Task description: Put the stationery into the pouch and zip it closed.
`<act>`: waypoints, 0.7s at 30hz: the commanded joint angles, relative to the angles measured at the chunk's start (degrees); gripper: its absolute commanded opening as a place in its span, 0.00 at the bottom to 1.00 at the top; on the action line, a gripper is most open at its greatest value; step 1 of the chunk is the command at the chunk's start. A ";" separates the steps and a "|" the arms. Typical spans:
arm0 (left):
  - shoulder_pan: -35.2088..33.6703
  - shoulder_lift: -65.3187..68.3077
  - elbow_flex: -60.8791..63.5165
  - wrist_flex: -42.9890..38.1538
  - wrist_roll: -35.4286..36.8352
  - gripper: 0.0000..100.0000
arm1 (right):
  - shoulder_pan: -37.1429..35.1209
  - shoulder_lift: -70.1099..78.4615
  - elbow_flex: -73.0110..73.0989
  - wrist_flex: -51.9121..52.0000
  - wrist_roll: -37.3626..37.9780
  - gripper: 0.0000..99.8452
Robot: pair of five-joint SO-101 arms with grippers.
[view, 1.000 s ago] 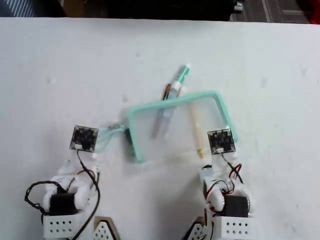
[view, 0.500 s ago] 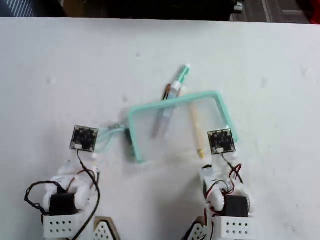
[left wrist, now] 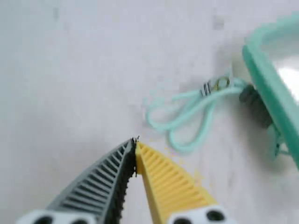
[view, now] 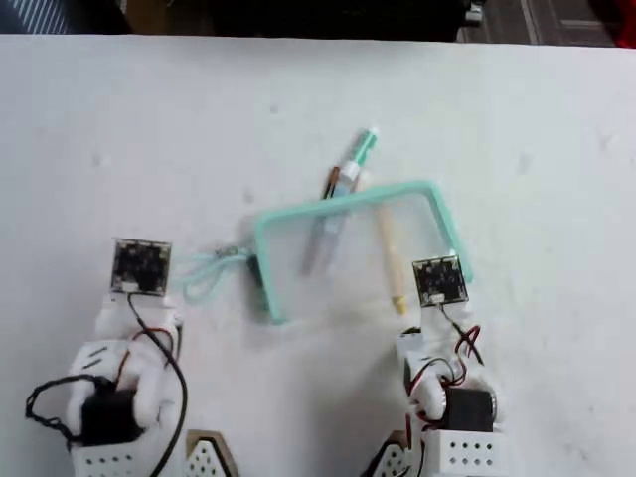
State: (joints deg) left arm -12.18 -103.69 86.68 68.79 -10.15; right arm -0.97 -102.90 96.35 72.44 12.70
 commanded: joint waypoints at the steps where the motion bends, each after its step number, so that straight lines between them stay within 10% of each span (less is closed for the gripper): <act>1: -0.57 -0.40 -14.77 -1.32 -0.09 0.02 | 0.22 -0.40 0.53 -0.22 -0.35 0.02; 21: -0.48 -0.40 -22.68 -2.02 -5.45 0.07 | 3.38 -0.40 0.53 -14.81 -0.53 0.02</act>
State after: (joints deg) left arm -12.26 -104.66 67.96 68.70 -12.97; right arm 1.85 -102.90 96.35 58.90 12.44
